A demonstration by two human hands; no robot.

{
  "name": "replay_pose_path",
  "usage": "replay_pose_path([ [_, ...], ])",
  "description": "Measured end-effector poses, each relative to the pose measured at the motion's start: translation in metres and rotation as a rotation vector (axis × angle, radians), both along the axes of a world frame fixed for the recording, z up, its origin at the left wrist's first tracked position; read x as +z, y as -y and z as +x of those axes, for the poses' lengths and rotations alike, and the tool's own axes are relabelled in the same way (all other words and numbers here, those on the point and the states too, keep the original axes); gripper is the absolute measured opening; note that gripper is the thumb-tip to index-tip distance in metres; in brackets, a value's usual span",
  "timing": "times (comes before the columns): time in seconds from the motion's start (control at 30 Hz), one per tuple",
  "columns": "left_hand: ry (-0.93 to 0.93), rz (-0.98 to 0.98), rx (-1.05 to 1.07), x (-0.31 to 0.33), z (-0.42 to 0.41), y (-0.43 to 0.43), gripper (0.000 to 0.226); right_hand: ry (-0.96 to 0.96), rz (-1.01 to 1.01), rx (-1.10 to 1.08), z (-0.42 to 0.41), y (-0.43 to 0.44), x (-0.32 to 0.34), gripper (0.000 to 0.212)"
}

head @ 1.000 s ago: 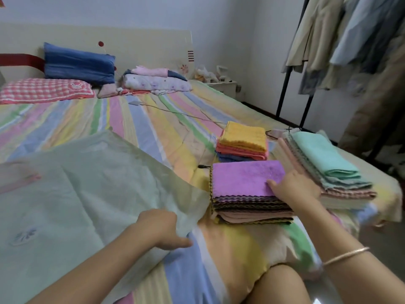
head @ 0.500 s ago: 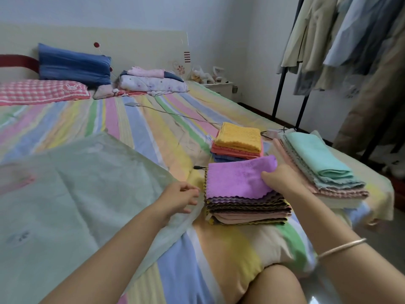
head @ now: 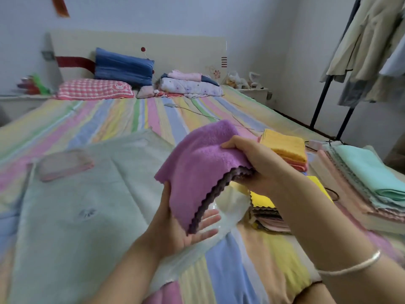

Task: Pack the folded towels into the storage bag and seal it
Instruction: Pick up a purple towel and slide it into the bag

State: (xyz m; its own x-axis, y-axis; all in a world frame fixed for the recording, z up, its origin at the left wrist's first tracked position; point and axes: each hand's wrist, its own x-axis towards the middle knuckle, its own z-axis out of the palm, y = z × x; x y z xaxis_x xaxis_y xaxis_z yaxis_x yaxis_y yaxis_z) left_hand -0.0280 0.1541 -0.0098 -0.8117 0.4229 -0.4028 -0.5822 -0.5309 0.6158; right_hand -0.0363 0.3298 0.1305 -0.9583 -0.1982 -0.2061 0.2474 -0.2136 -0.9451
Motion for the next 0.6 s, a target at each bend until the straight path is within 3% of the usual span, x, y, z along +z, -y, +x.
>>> replay_pose_path([
  [0.1,-0.035,0.125,0.075,-0.007,0.029,0.053,0.114,0.069,0.028,0.070,-0.012,0.029,-0.023,0.007],
  [0.17,-0.013,0.118,0.171,-0.006,0.040,0.089,0.107,0.111,0.151,0.089,-0.021,0.043,-0.052,0.007],
  [0.3,0.030,-0.231,0.225,-0.007,0.052,0.134,0.059,0.139,0.651,0.267,-0.031,0.063,-0.113,0.006],
  [0.4,0.042,-0.444,0.199,-0.012,0.061,0.141,0.032,0.120,0.813,0.332,-0.034,0.075,-0.127,0.021],
  [0.6,-0.089,-0.514,0.221,-0.006,0.064,0.132,0.026,-0.231,1.148,0.330,-0.026,0.112,-0.108,0.057],
])
